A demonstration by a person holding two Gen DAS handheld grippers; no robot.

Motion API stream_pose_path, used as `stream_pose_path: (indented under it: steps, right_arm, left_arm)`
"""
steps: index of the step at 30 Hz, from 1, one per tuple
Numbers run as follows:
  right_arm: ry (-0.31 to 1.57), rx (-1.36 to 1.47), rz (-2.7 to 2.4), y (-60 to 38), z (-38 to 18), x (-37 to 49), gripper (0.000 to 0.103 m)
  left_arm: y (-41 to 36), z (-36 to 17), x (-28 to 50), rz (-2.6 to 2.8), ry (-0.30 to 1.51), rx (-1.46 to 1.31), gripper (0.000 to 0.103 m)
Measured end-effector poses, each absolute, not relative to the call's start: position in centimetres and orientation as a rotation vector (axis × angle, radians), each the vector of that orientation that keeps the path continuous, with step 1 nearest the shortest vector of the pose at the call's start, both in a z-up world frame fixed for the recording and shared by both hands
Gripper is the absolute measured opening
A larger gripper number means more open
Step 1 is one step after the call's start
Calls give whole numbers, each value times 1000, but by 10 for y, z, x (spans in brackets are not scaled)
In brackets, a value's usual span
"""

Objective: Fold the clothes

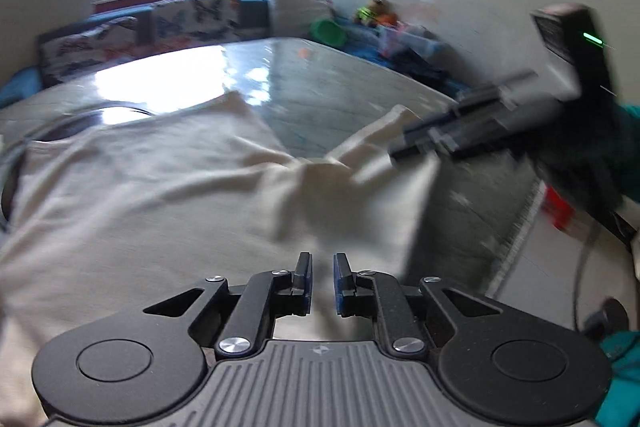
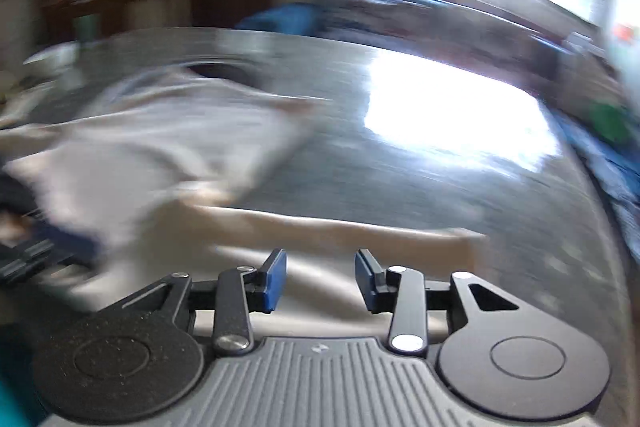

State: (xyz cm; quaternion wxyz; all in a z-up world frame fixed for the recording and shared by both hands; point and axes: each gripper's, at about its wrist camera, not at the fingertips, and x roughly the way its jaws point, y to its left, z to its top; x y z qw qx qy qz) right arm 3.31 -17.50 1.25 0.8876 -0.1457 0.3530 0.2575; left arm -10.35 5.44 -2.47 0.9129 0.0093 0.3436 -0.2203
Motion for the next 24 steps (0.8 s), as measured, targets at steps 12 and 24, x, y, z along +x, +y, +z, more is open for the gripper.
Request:
stream_pose_path:
  steps: [12, 24]
  right_arm:
    - [794, -67, 355, -252, -9, 78, 15]
    - [781, -249, 217, -249, 0, 45, 22]
  left_arm:
    - [51, -19, -108, -476, 701, 23, 16]
    - [45, -28, -103, -535, 715, -5, 23]
